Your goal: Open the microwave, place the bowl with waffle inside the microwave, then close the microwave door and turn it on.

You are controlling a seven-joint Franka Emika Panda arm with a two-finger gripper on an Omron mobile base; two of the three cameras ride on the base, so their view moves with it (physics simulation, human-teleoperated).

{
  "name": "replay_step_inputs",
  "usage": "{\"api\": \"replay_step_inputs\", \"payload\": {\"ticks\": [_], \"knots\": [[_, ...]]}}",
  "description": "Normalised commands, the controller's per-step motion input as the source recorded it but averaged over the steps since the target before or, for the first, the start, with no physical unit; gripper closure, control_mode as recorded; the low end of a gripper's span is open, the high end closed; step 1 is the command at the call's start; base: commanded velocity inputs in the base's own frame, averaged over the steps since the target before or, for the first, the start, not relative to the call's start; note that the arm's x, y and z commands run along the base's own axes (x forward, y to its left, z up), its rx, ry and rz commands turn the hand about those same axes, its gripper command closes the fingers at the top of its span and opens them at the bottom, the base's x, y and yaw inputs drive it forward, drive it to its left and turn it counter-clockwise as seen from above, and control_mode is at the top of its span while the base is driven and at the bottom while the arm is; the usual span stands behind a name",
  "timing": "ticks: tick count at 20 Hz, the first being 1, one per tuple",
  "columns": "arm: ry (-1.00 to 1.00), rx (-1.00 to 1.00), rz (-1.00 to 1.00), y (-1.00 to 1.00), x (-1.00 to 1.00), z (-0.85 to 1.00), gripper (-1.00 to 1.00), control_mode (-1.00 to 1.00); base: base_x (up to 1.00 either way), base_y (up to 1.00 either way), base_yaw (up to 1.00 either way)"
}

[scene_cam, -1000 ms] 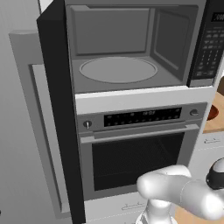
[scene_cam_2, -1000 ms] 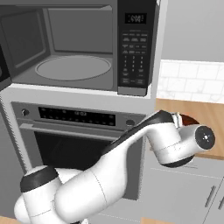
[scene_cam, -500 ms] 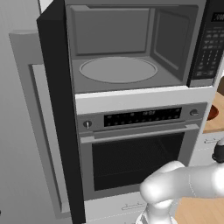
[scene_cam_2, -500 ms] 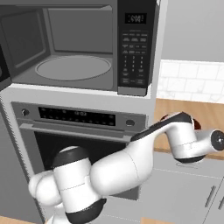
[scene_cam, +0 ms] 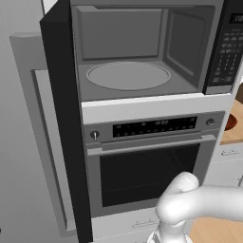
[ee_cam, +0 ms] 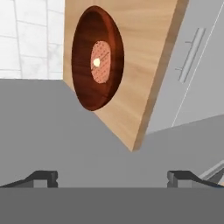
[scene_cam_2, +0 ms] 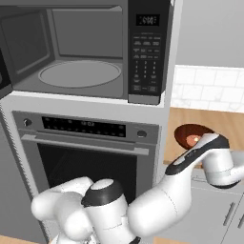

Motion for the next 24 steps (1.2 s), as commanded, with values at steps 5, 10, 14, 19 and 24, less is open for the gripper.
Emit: {"api": "replay_step_inputs", "payload": {"ticks": [5,10,14,19,24], "knots": [[0.0,0.0,0.1,0.0,0.67,-0.35,-1.0,-1.0,0.0,0.0,0.0],[0.0,0.01,0.01,-0.16,0.57,-0.11,-1.0,-1.0,0.0,0.0,0.0],[0.0,0.0,0.0,-0.29,0.24,-0.28,-1.0,-1.0,0.0,0.0,0.0],[0.0,0.0,0.0,-0.12,0.35,-0.41,-1.0,-1.0,0.0,0.0,0.0],[0.0,0.0,0.0,0.0,0.36,-0.49,-1.0,-1.0,0.0,0.0,0.0]]}}
